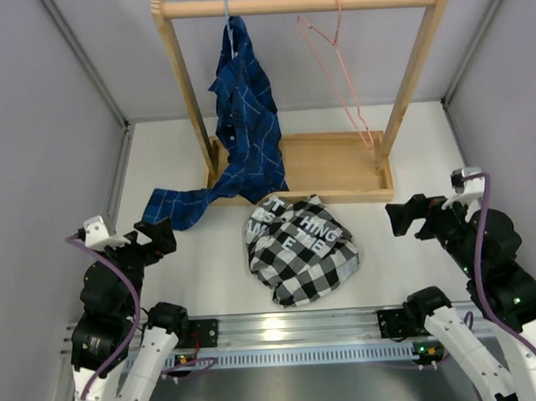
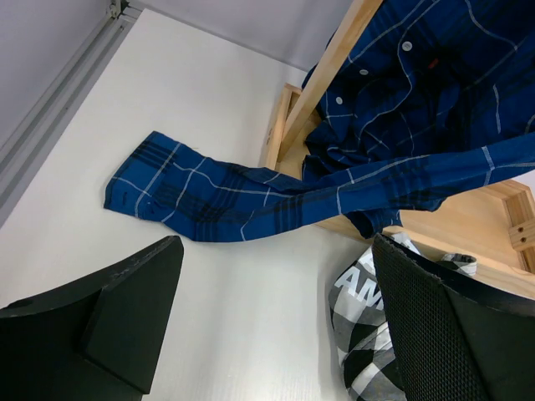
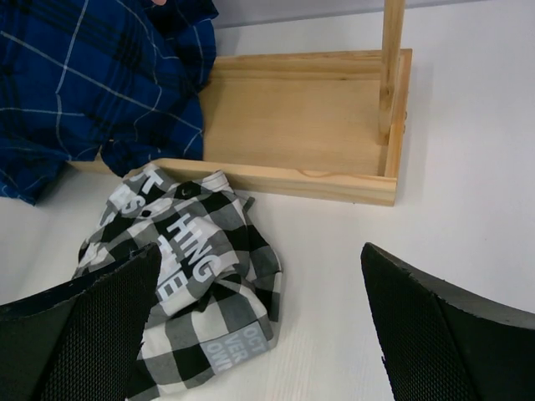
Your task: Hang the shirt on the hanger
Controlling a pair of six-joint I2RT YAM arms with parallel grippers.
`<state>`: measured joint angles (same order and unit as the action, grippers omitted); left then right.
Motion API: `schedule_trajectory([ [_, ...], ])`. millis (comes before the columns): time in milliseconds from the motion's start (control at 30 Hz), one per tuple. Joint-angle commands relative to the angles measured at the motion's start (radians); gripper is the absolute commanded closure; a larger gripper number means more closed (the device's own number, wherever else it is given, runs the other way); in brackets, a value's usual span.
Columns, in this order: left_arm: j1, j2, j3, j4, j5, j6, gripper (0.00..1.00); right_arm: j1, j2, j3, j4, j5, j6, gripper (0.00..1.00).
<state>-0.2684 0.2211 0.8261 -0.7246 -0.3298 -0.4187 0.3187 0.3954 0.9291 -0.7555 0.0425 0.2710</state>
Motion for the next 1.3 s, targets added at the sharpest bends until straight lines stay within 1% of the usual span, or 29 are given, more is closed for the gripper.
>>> schedule_trajectory([
  [0,-0.002,0.018,-0.007,0.034,0.009,-0.003,0.02,0.010,-0.010,-0.006,0.008,-0.003,0.000,0.01],
  [67,-0.002,0.023,-0.007,0.033,0.011,-0.005,0.02,0.011,-0.015,-0.016,0.021,-0.019,0.002,0.01],
  [167,-0.002,0.024,-0.007,0.033,0.012,-0.005,0.02,0.011,-0.012,-0.058,0.073,-0.113,0.011,0.01],
  [200,-0.002,0.027,-0.007,0.033,0.012,-0.005,0.02,0.010,-0.001,-0.091,0.096,-0.172,0.019,0.00],
  [233,0.000,0.029,-0.007,0.034,0.014,-0.006,0.02,0.010,0.006,-0.114,0.122,-0.200,0.033,0.01],
  [267,-0.002,0.030,-0.007,0.033,0.015,-0.005,0.02,0.010,0.019,-0.140,0.195,-0.234,0.066,0.01],
  [333,-0.002,0.034,-0.010,0.036,0.018,-0.003,0.02,0.011,0.081,-0.206,0.264,-0.320,0.098,0.01],
  [367,-0.002,0.035,-0.010,0.039,0.020,-0.003,0.02,0.010,0.107,-0.232,0.357,-0.357,0.129,0.01],
  [400,-0.002,0.041,-0.010,0.039,0.024,-0.003,0.02,0.011,0.164,-0.284,0.416,-0.416,0.146,0.01],
  [467,-0.002,0.047,-0.010,0.040,0.029,-0.002,0.02,0.010,0.230,-0.325,0.534,-0.446,0.192,0.01],
  [500,-0.002,0.052,-0.010,0.039,0.032,-0.002,0.02,0.011,0.311,-0.338,0.618,-0.447,0.195,0.01],
  [533,-0.002,0.058,-0.010,0.040,0.034,-0.003,0.02,0.010,0.353,-0.338,0.651,-0.440,0.197,0.02],
  [567,-0.002,0.060,-0.010,0.039,0.035,-0.003,0.02,0.013,0.402,-0.339,0.686,-0.438,0.186,0.08],
  [600,-0.002,0.060,-0.010,0.040,0.035,-0.003,0.02,0.022,0.496,-0.332,0.735,-0.405,0.183,0.10],
  [633,-0.002,0.063,-0.012,0.040,0.034,-0.005,0.02,0.032,0.543,-0.326,0.751,-0.386,0.177,0.11],
  [667,-0.002,0.060,-0.012,0.040,0.032,-0.005,0.02,0.061,0.595,-0.323,0.789,-0.371,0.160,0.13],
  [700,-0.003,0.061,-0.012,0.040,0.032,-0.003,0.02,0.080,0.700,-0.308,0.812,-0.339,0.152,0.14],
  [767,-0.003,0.060,-0.012,0.042,0.029,-0.005,0.02,0.141,0.804,-0.291,0.880,-0.300,0.137,0.19],
  [800,-0.003,0.060,-0.013,0.042,0.029,-0.003,0.02,0.161,0.895,-0.277,0.901,-0.261,0.137,0.20],
  [833,-0.003,0.061,-0.013,0.040,0.029,-0.003,0.02,0.181,0.934,-0.270,0.944,-0.247,0.137,0.21],
  [900,-0.003,0.067,-0.013,0.040,0.031,-0.005,0.02,0.226,1.034,-0.242,0.973,-0.216,0.148,0.21],
  [933,-0.003,0.067,-0.013,0.040,0.031,-0.005,0.02,0.241,1.059,-0.233,0.995,-0.179,0.151,0.23],
  [1000,-0.006,0.069,-0.012,0.042,0.032,-0.005,0.02,0.276,1.109,-0.210,1.012,-0.149,0.146,0.47],
  [1033,-0.009,0.070,-0.013,0.040,0.031,-0.003,0.02,0.287,1.112,-0.207,1.019,-0.139,0.146,0.62],
  [1067,-0.011,0.070,-0.013,0.042,0.029,-0.005,0.02,0.299,1.103,-0.207,1.030,-0.126,0.140,0.90],
  [1100,-0.012,0.072,-0.013,0.042,0.028,-0.005,0.02,0.328,1.068,-0.210,1.032,-0.077,0.136,1.00],
  [1167,-0.015,0.072,-0.013,0.042,0.028,-0.005,0.02,0.382,1.015,-0.213,1.015,-0.023,0.105,1.00],
  [1200,-0.015,0.072,-0.013,0.040,0.029,-0.005,0.02,0.399,0.951,-0.211,1.003,0.041,0.091,1.00],
  [1267,-0.015,0.072,-0.008,0.040,0.035,0.000,0.02,0.454,0.880,-0.216,0.983,0.086,0.041,1.00],
])
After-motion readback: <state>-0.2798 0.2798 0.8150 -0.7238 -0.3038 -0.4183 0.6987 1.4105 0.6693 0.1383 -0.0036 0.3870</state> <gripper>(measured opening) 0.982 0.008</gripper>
